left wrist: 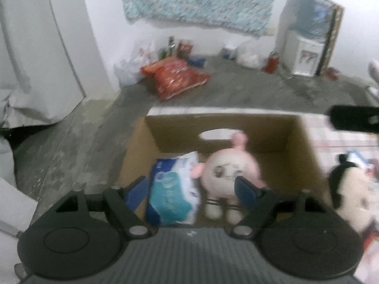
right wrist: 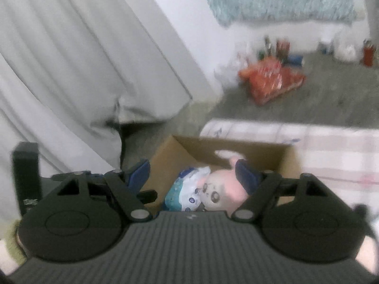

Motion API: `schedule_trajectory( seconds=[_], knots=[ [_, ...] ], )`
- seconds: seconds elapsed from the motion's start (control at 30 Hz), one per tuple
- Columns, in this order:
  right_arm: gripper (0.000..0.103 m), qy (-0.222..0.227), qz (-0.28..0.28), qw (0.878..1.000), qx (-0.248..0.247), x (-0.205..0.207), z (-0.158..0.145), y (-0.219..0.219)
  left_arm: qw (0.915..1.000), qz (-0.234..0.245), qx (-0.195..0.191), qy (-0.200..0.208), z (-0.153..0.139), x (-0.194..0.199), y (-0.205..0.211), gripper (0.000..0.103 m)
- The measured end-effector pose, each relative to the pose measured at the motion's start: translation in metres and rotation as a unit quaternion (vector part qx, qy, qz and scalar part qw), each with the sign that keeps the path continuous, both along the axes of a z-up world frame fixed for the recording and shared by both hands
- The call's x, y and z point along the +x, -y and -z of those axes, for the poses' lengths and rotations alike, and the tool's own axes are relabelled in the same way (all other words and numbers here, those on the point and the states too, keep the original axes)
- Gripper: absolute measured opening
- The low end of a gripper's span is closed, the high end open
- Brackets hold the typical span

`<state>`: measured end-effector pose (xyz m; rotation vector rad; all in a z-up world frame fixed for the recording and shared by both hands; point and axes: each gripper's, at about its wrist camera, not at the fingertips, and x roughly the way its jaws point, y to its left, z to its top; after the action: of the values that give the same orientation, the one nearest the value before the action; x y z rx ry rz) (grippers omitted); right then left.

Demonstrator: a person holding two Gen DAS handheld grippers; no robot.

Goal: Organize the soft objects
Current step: 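Lower both items into the box and open both tools, then reach the left tool to the white yogurt cup and grasp it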

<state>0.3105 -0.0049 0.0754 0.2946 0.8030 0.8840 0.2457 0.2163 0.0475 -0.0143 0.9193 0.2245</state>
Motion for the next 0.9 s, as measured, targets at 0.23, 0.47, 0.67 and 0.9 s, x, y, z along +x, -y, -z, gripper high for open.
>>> schedule_trajectory(
  seconds=[0.23,0.47,0.67,0.9],
  knots=[
    [0.079,0.05,0.072,0.996,0.029,-0.087,-0.047,0.153,0.9975,0.049,-0.036,0.035,-0.034,-0.054,0.057,0.084],
    [0.079,0.085,0.185,0.979,0.002,-0.185,-0.049,0.302,0.9872,0.132,-0.071,0.054,-0.043,-0.112,0.137,0.09],
    [0.079,0.054,0.239,0.97,0.001,-0.236,-0.015,0.378,0.9727,0.205,-0.096,0.051,-0.025,-0.137,0.214,0.09],
    [0.068,0.026,0.231,0.972,-0.033,-0.242,0.046,0.364,0.9624,0.251,-0.09,0.052,0.019,-0.137,0.288,0.091]
  ],
)
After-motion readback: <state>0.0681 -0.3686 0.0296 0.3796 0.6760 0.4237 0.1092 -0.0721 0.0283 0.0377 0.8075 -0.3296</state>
